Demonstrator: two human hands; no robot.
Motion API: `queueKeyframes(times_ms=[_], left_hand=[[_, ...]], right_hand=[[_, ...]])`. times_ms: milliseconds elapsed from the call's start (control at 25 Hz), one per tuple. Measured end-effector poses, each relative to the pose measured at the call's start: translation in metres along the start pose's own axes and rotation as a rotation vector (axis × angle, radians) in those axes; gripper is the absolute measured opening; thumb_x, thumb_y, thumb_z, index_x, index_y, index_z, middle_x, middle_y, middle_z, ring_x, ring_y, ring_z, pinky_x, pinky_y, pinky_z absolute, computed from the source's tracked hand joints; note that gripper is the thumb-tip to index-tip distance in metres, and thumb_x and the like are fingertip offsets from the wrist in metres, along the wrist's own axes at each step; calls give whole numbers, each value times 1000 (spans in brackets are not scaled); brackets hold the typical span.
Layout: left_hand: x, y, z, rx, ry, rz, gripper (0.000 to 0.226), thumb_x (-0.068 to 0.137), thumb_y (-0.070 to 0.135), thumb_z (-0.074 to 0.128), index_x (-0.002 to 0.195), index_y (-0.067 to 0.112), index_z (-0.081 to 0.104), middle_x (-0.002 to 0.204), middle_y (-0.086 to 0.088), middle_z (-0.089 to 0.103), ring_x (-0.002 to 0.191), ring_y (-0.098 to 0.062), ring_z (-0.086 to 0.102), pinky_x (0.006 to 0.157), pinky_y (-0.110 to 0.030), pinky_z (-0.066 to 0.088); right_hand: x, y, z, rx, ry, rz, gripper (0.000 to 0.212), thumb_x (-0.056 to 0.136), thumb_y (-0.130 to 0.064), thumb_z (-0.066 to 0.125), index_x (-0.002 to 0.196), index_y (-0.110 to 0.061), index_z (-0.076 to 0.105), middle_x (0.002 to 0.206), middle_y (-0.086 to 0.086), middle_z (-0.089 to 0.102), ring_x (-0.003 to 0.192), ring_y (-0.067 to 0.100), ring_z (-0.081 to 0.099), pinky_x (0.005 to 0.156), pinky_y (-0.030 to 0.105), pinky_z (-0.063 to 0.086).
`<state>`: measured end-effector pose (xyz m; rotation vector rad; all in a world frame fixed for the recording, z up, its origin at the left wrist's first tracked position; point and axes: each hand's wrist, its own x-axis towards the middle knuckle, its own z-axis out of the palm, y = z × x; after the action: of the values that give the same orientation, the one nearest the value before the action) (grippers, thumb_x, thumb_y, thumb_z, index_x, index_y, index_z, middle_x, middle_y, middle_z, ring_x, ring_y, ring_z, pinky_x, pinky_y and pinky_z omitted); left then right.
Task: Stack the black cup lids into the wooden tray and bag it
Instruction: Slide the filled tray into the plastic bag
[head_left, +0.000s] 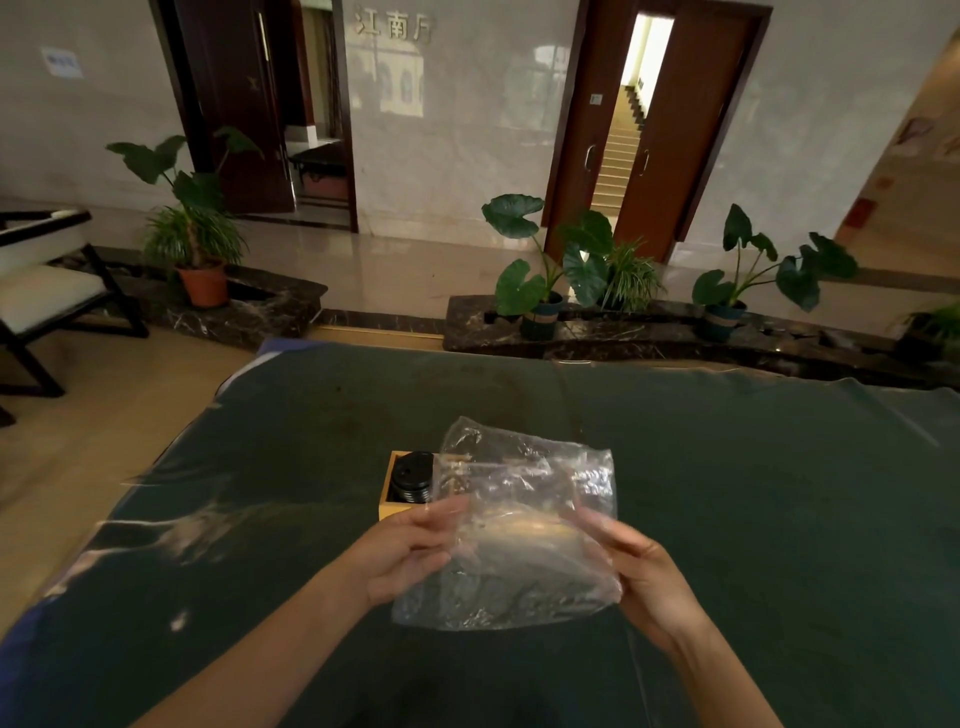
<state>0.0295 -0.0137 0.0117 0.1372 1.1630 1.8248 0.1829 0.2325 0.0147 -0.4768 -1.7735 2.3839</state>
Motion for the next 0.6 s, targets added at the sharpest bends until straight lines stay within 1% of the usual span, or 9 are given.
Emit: queueKeyframes(times_ms=[120,200,240,320,360,400,480,520,600], left_hand=[[2,-3,4,129,110,46,38,86,-12,44,99,9,73,104,-9,71,76,-16,69,54,-22,56],[2,-4,9,277,213,106,36,87,-10,45,82,9,76,91,-6,75,70,-16,70,54,-24,55],[2,-2,13,327,248,145,36,87,-9,46,76,8,75,85,-4,75,67,-16,70,52,-24,55],[2,3,19,402,271,235,31,87,-9,48,73,3,74,82,-5,76,65,-18,70,50,-27,55],[2,6,22,441,269,276,29,86,-11,49,76,0,74,84,-6,76,68,-21,70,50,-31,57],[1,10,25,479,263,316,29,85,-14,47,77,-3,73,87,-5,76,70,-23,70,52,-34,58],[1,16,28,583,244,409,35,82,-20,43,70,-3,72,91,-2,75,79,-21,70,60,-34,60],[1,19,30,656,228,462,39,81,-21,43,63,-1,71,94,0,74,86,-18,69,66,-30,59],[1,22,35,770,189,544,42,79,-21,46,53,4,68,99,4,73,98,-12,65,80,-25,53]], right_hand=[[-1,2,6,61,56,58,29,69,4,60,88,-9,77,102,11,74,71,29,61,63,29,49],[-1,6,7,110,66,131,25,71,7,58,86,-2,75,91,16,75,69,23,68,60,29,55],[-1,8,7,154,68,163,24,76,7,55,91,1,73,93,21,73,75,28,69,66,35,58],[1,10,7,241,80,233,27,87,-5,50,106,2,67,108,27,67,92,37,63,85,49,52],[1,8,8,276,94,278,32,90,-17,49,112,-1,64,112,26,66,96,38,61,88,52,49],[2,6,8,293,103,327,41,92,-33,47,115,-4,63,113,24,67,96,38,62,85,50,49],[3,2,6,267,99,424,68,88,-63,34,116,-8,63,116,23,66,103,40,63,85,50,52],[-2,-1,8,245,67,454,74,83,-70,35,115,-10,64,117,24,65,108,41,61,89,52,51],[-19,-8,16,209,-33,461,59,81,-61,54,116,-15,66,121,22,64,112,41,59,92,51,51]])
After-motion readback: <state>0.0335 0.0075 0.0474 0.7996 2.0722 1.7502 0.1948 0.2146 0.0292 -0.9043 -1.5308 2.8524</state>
